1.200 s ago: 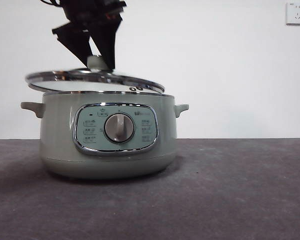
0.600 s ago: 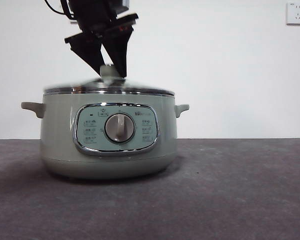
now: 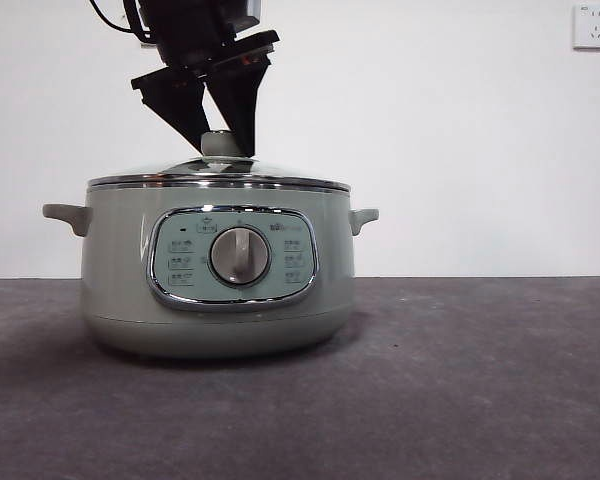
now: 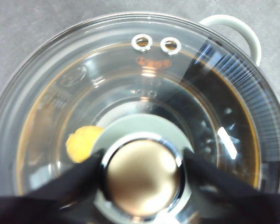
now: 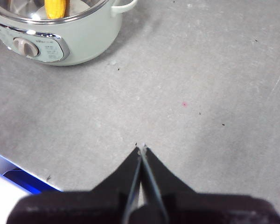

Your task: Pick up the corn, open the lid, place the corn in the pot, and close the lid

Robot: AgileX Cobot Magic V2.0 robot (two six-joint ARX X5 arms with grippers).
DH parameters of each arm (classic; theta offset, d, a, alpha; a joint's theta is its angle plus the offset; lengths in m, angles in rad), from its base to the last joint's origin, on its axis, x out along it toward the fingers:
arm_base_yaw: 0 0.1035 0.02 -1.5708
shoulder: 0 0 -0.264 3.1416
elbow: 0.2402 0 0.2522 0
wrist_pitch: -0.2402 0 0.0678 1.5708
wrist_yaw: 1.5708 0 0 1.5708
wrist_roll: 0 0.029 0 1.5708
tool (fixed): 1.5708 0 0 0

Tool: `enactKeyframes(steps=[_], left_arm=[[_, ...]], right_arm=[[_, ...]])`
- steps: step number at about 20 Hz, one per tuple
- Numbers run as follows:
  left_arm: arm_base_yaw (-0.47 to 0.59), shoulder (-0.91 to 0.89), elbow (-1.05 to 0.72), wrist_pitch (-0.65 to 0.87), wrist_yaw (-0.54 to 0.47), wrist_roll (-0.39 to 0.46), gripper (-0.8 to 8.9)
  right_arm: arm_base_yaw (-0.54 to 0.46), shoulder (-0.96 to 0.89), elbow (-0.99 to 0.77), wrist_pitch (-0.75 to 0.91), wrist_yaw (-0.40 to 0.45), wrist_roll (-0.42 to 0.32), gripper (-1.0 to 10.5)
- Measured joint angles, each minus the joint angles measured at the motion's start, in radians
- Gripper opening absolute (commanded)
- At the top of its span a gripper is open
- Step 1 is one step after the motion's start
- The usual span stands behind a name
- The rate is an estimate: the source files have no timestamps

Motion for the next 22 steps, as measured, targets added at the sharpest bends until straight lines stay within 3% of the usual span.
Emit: enactKeyframes(steps=[5, 8, 10, 12, 13, 18, 22], left_arm=[[-0.007, -0.125, -0.013, -0.016, 0.006, -0.001, 6.31], [-0.007, -0.262, -0.011, -0.121, 0.007, -0.019, 6.18], [-0.007, -0.335, -0.011, -0.219, 0.007, -0.024, 4.20], [-0.008, -0.397, -0.012, -0.282, 0.007, -0.026, 0.73], [-0.008, -0.433, -0.012, -0.280, 0.007, -0.026, -0.14], [-0.008, -0.552, -0.012, -0.280, 0.015, -0.027, -0.04], [-0.039, -0.606, -0.012, -0.280, 0.116, -0.074, -0.04]], right_arm=[[0.000, 0.000, 0.000, 0.000, 0.000, 0.000, -0.1], [0.000, 0.000, 0.000, 0.000, 0.000, 0.000, 0.0], [0.000, 0.000, 0.000, 0.000, 0.008, 0.000, 0.0], [0.000, 0.000, 0.000, 0.000, 0.011, 0.000, 0.0], [0.000, 0.000, 0.000, 0.001, 0.011, 0.000, 0.0], [0.000, 0.000, 0.000, 0.007, 0.011, 0.000, 0.0], [0.000, 0.000, 0.000, 0.007, 0.011, 0.000, 0.0]])
